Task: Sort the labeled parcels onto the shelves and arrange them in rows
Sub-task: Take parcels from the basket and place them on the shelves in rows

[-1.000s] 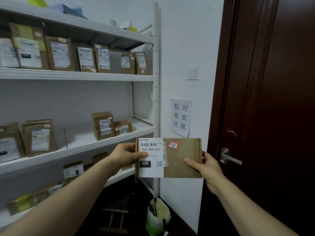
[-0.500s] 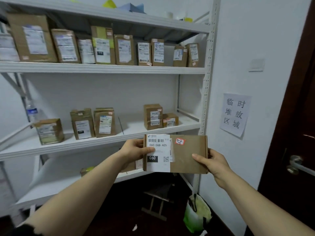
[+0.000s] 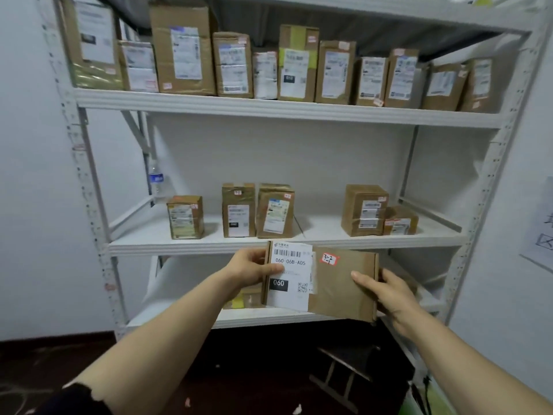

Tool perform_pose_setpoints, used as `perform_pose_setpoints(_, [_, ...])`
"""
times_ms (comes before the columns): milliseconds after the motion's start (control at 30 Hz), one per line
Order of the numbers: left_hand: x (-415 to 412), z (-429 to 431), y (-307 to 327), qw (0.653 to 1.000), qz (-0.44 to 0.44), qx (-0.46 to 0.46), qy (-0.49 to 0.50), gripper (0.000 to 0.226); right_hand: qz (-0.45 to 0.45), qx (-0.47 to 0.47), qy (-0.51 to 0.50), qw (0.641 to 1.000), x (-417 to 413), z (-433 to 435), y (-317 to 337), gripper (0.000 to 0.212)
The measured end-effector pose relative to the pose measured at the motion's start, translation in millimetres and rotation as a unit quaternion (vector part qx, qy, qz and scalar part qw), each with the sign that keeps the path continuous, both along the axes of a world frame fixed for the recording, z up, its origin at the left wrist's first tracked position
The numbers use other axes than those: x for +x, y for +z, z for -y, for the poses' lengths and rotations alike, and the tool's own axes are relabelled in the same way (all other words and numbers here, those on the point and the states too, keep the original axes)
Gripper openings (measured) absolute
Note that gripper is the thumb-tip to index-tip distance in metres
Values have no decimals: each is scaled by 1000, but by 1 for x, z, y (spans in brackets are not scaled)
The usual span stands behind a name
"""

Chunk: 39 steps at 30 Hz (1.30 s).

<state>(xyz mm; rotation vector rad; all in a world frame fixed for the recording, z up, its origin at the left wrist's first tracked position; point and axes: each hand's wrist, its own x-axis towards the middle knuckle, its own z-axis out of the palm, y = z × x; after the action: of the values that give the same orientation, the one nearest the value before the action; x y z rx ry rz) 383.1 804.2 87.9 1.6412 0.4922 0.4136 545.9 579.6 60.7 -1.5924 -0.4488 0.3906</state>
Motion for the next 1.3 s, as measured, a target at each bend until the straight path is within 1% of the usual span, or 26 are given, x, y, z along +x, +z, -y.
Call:
perform_pose_setpoints(167, [-18,-53,-11,999,-6,-3,34,23,-28,8,35,999,-3,-65,-11,32])
perform_pose_setpoints(300, [-23,-82,-20,998,-15,-7,67,23,-44,-5,53,998,0,-106,-15,38])
perform_pose_setpoints(367, [-20,-96,-24,996,-22,-13,86,26,-46,-6,66,997,6,-122,-15,37])
perform_pose_setpoints(500, [-6,-113,-24,993,-33,-22,115,30,-44,1,95,994,26,-144,-10,25])
perform_pose_setpoints(567, [2,-119,-22,991,-37,-22,124,30,-47,-5,117,992,40,-152,-5,23])
perform_pose_setpoints(633, [10,-122,-20,990,-35,-19,132,26,-48,-18,147,988,56,-161,-2,31])
perform_pose_setpoints(733, [14,-124,-16,988,-39,-18,149,19,-36,-58,209,975,77,-174,4,49])
perform_pose_setpoints(833, [6,-127,-13,982,-63,-30,175,20,-29,-70,276,958,86,-194,7,53])
perform_pose_setpoints(900, [-2,-127,-10,976,-77,-23,202,24,-32,-64,303,950,84,-211,5,56])
perform_pose_setpoints(933, [-6,-126,-7,973,-81,-7,217,31,-24,-65,313,947,80,-221,3,56])
perform_pose_setpoints(967, [-12,-126,-6,967,-93,24,234,44,-9,-65,325,943,74,-231,1,53])
perform_pose_setpoints(1033, [-22,-129,-5,942,-151,136,268,80,23,-68,349,934,57,-248,-2,44])
perform_pose_setpoints(1067, [-28,-133,-5,919,-197,211,268,93,40,-69,360,930,47,-257,-4,42])
perform_pose_setpoints(1100, [-33,-139,-6,892,-247,283,251,99,59,-72,367,926,37,-267,-5,42])
perform_pose_setpoints(1167, [-43,-154,-6,829,-331,400,208,94,95,-83,377,918,18,-290,-5,45])
perform_pose_setpoints(1200, [-46,-162,-5,804,-358,435,191,90,109,-89,379,915,8,-303,-4,46])
perform_pose_setpoints(1300, [-53,-191,-1,751,-376,516,169,78,148,-116,377,907,-17,-345,1,47])
